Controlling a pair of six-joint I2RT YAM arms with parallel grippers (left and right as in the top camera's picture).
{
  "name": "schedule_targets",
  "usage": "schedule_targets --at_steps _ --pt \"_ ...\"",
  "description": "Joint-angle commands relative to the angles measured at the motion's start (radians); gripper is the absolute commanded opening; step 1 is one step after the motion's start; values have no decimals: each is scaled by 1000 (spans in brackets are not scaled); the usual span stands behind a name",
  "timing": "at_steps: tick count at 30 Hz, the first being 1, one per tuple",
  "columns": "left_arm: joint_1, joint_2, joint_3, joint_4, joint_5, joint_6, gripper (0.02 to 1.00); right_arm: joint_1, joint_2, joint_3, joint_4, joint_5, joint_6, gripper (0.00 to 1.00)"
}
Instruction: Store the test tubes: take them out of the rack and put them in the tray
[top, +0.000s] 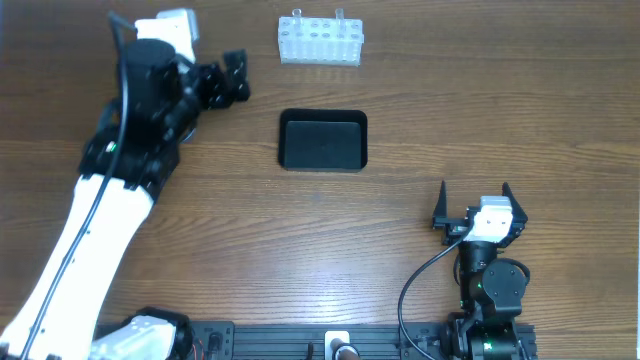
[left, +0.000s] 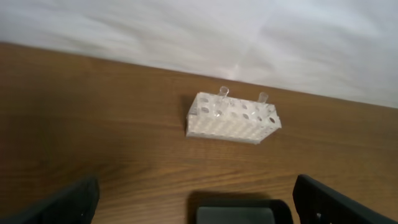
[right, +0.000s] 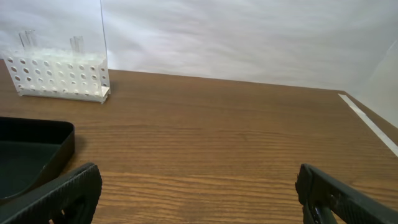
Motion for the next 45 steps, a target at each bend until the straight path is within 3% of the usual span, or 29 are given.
schedule_targets --at_steps 1,9,17,30,45 --pt "-55 153 126 -10 -68 -58 996 -7 -10 -5 -4 -7 -1 991" --pt "-127 427 369 -35 -142 41 996 -7 -10 -5 -4 -7 -1 993" --pt "-134 672 636 -146 -153 96 991 -7 -10 -5 -4 -7 -1 991" --pt "-142 950 916 -165 -151 156 982 -7 -10 -5 -4 -7 -1 993" --pt "-142 1041 941 -153 -151 173 969 -7 -10 -5 -4 -7 -1 991"
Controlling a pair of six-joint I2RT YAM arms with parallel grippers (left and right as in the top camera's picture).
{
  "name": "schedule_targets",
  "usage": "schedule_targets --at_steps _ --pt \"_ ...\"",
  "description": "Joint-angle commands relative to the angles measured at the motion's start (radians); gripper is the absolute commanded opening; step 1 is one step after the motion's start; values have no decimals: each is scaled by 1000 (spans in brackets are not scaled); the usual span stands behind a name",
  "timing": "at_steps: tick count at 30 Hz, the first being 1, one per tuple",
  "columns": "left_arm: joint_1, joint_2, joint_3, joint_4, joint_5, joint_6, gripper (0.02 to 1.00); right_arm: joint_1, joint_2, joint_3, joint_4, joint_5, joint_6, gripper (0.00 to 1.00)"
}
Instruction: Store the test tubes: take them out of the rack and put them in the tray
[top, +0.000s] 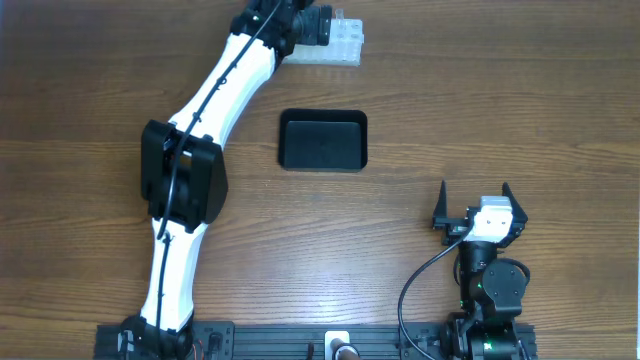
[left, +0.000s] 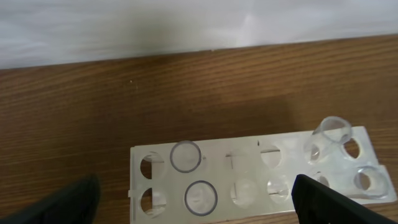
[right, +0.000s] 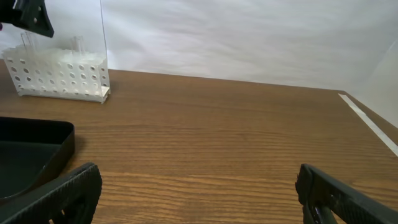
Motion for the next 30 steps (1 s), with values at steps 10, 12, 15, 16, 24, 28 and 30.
schedule_targets --at_steps 10,12,15,16,24,28,30 --pt "-2 44 31 14 -7 15 840 -7 -10 -5 -4 -8 -1 991" --pt "-2 44 31 14 2 15 798 -7 -10 -5 -4 -8 -1 991" --pt "-2 44 31 14 13 11 744 -7 -10 -5 -4 -8 -1 989" --pt "-2 44 31 14 15 11 717 -7 -10 -5 -4 -8 -1 991" --pt "-2 44 31 13 16 11 529 -7 -10 -5 -4 -8 -1 993" --pt "-2 44 31 13 19 9 415 -7 -10 -5 -4 -8 -1 993" --pt "-2 44 31 13 19 8 371 -7 -10 -5 -4 -8 -1 993"
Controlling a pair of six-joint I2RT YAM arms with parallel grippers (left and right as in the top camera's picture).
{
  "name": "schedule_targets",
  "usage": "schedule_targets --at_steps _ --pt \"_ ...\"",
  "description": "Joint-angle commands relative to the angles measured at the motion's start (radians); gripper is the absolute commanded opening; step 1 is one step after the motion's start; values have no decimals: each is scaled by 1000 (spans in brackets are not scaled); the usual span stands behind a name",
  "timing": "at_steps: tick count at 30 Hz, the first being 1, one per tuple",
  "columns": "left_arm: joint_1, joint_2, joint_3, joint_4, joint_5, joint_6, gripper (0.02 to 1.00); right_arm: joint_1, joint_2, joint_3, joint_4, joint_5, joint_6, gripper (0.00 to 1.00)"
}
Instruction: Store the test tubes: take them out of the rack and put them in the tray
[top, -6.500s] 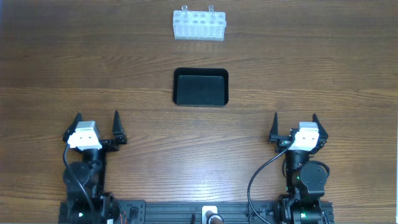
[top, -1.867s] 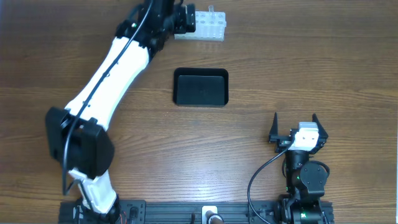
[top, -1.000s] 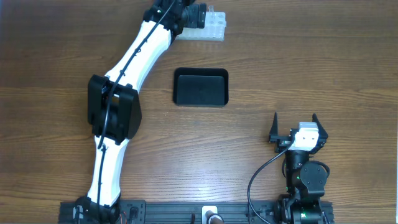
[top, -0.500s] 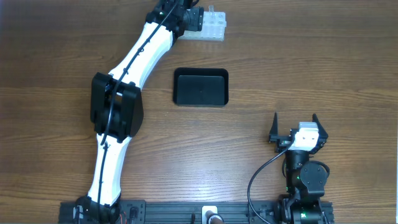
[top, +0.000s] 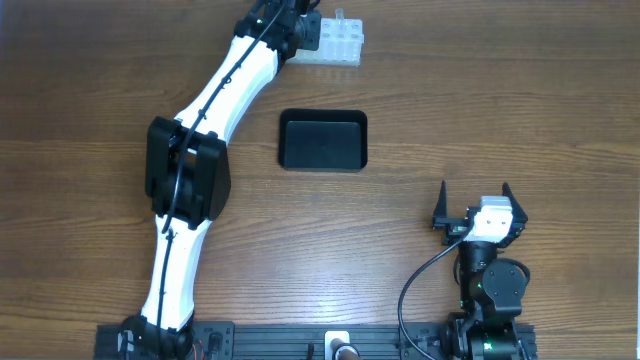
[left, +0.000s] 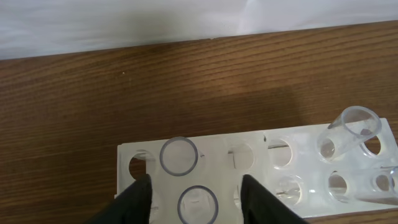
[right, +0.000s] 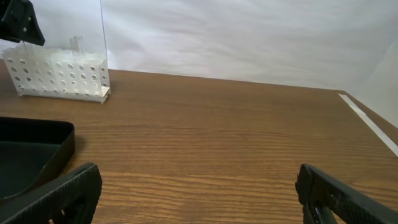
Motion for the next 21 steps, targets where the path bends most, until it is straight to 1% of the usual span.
schedule_targets --at_steps 1,7,12,15,17,21 --pt "-2 15 29 3 10 6 358 -7 -10 -5 -4 -8 -1 993" --pt "-6 15 29 3 10 6 314 -7 -10 -5 -4 -8 -1 993" --pt "-6 15 29 3 10 6 218 -7 -10 -5 -4 -8 -1 993" --pt "-6 15 29 3 10 6 205 -7 -10 -5 -4 -8 -1 993" --pt "-6 15 29 3 10 6 167 -7 -10 -5 -4 -8 -1 993" --pt "-6 15 29 3 10 6 148 -7 -10 -5 -4 -8 -1 991"
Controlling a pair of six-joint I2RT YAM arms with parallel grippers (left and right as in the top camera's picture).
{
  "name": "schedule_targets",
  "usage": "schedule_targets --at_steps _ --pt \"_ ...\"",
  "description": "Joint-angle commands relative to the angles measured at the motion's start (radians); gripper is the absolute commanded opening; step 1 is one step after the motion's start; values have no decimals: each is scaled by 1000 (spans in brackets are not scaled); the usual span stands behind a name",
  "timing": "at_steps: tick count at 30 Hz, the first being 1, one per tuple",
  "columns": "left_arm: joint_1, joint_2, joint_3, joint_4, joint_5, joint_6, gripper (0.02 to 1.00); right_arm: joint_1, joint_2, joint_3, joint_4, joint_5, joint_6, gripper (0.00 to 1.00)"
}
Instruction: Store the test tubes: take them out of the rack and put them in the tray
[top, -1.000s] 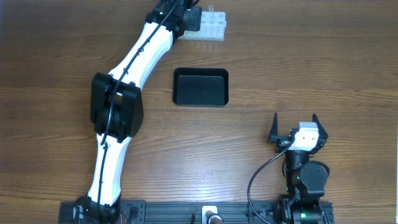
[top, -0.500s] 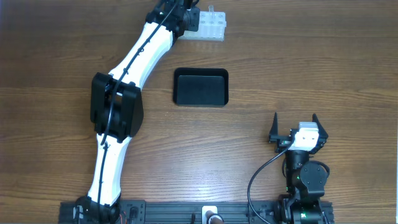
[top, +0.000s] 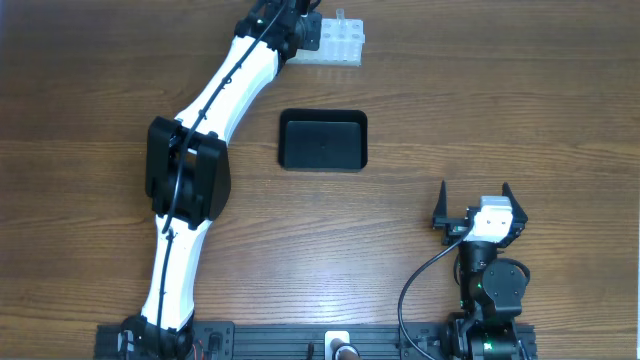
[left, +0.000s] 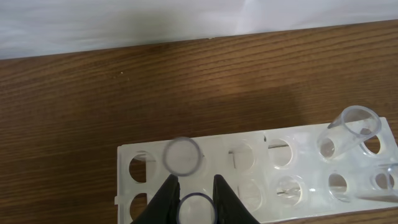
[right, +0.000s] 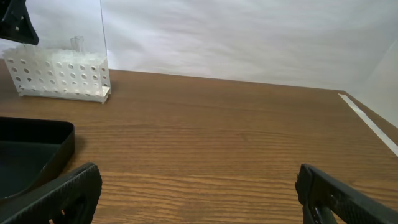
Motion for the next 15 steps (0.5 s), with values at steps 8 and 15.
schedule_targets --at_steps 8,15 --pt "-5 15 29 3 6 -19 132 -7 -10 -5 -4 -8 -2 993" --pt "-11 10 30 2 6 -18 117 -7 -10 -5 -4 -8 -2 991"
